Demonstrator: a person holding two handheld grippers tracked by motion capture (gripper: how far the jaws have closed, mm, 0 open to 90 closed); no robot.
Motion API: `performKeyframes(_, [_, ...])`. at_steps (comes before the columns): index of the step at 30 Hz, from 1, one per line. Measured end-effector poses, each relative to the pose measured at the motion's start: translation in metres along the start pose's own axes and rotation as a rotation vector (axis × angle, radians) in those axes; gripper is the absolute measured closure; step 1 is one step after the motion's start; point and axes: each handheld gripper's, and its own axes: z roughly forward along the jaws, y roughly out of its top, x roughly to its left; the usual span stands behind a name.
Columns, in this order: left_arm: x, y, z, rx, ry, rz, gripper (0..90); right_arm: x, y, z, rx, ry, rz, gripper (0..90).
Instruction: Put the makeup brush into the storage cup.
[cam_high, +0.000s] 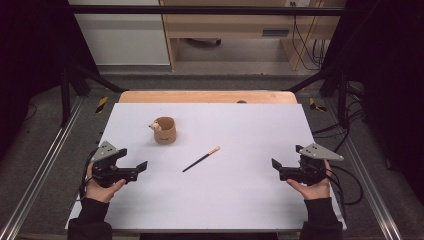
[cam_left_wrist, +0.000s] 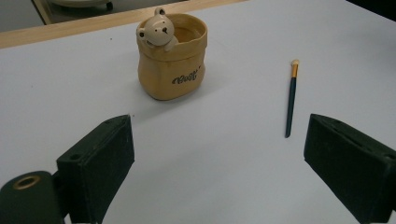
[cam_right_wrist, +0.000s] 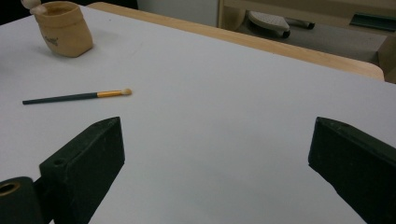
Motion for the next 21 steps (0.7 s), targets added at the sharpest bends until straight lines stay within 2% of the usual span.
performKeyframes(7, [-0.003,0.0,0.002,-0.001,-0.005,0.004,8.7,0.0,-0.001,-0.002,-0.003,0.006,0.003,4.0])
performKeyframes(15, [-0.01,0.001,0.009,0.03,-0.018,0.033,9.3,0.002,-0.001,0.0,0.009,0.003,-0.005,4.2])
performKeyframes(21, [-0.013,0.005,0.011,0.03,-0.025,0.042,10.2,0.003,-0.001,0.0,0.012,0.002,-0.014,4.4])
